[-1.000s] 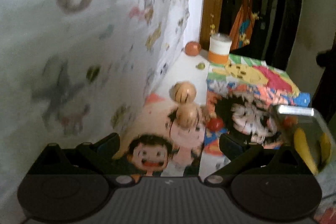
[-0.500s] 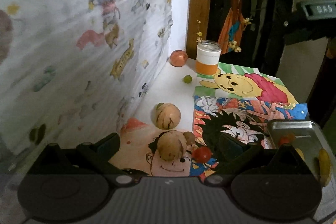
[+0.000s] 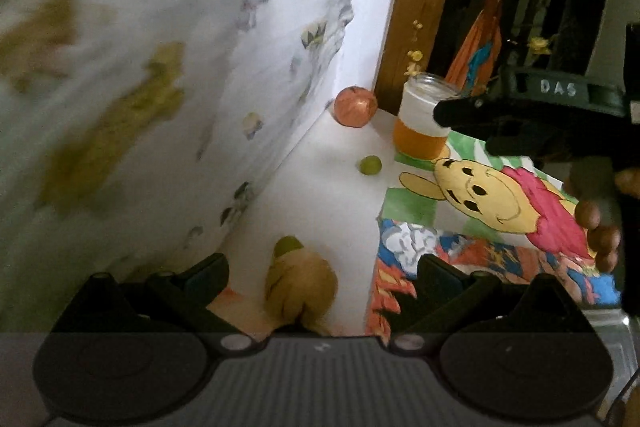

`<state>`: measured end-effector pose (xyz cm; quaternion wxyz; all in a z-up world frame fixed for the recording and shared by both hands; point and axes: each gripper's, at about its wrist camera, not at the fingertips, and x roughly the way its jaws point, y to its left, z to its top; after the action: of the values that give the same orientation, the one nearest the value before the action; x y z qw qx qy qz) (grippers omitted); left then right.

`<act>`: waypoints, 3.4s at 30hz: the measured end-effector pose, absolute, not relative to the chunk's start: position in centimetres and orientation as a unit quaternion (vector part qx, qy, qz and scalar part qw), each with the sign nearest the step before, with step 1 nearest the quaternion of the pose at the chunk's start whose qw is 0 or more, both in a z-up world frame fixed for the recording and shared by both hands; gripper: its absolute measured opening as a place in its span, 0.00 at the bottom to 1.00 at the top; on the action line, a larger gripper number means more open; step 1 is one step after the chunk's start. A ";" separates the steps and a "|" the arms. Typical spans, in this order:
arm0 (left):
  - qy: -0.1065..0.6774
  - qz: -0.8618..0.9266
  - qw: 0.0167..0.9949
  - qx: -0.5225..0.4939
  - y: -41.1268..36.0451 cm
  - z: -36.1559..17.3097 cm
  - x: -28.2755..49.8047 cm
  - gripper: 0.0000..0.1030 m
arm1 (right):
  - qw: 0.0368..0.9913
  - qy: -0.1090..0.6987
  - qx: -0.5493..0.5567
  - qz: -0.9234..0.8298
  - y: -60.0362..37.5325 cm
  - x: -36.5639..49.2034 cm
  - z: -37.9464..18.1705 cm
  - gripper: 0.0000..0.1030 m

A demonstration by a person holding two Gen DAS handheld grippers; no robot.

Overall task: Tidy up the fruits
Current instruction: 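Grasp a green grape by the jar with the right gripper while the left gripper grasps another green grape, then carry the grape in the right gripper toward the tray while the left gripper carries its grape there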

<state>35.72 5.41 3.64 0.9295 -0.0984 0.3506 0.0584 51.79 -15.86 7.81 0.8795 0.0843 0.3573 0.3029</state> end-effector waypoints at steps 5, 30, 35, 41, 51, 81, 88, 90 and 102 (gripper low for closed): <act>0.374 0.067 0.919 -0.100 5.7 2.8 39.0 0.91 | 0.870 0.375 0.097 0.305 -15.0 54.4 5.3 0.84; 0.442 0.084 0.884 -0.129 8.3 -1.0 43.9 0.40 | 0.874 0.387 0.078 0.283 -10.1 60.9 -1.5 0.36; 0.438 0.082 0.885 -0.135 8.5 -1.0 43.5 0.40 | 0.871 0.386 0.079 0.295 -10.2 60.8 -1.9 0.27; 0.425 0.079 0.891 -0.136 8.7 -1.0 42.9 0.36 | 0.859 0.392 0.078 0.320 -10.5 59.9 -1.7 0.26; 0.394 0.067 0.912 -0.096 7.4 -0.9 41.2 0.32 | 0.848 0.402 0.066 0.339 -10.9 58.0 -1.3 0.26; 0.401 0.045 0.902 -0.156 8.7 -0.1 41.6 0.24 | 0.831 0.429 0.107 0.338 -12.4 55.1 -0.2 0.26; 0.386 0.032 0.905 -0.174 7.8 1.3 41.0 0.23 | 0.836 0.421 0.123 0.330 -14.8 53.7 1.7 0.26; 0.384 0.026 0.906 -0.176 7.4 1.8 40.7 0.23 | 0.837 0.421 0.130 0.326 -15.7 53.3 2.3 0.26; 0.374 -0.029 0.906 -0.194 2.2 4.0 37.3 0.24 | 0.853 0.407 0.138 0.297 -22.9 47.4 5.2 0.26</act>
<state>37.30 2.20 3.99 0.9064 -0.1941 0.3739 -0.0295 47.42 -22.90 5.22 0.8528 0.1376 0.4072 0.2967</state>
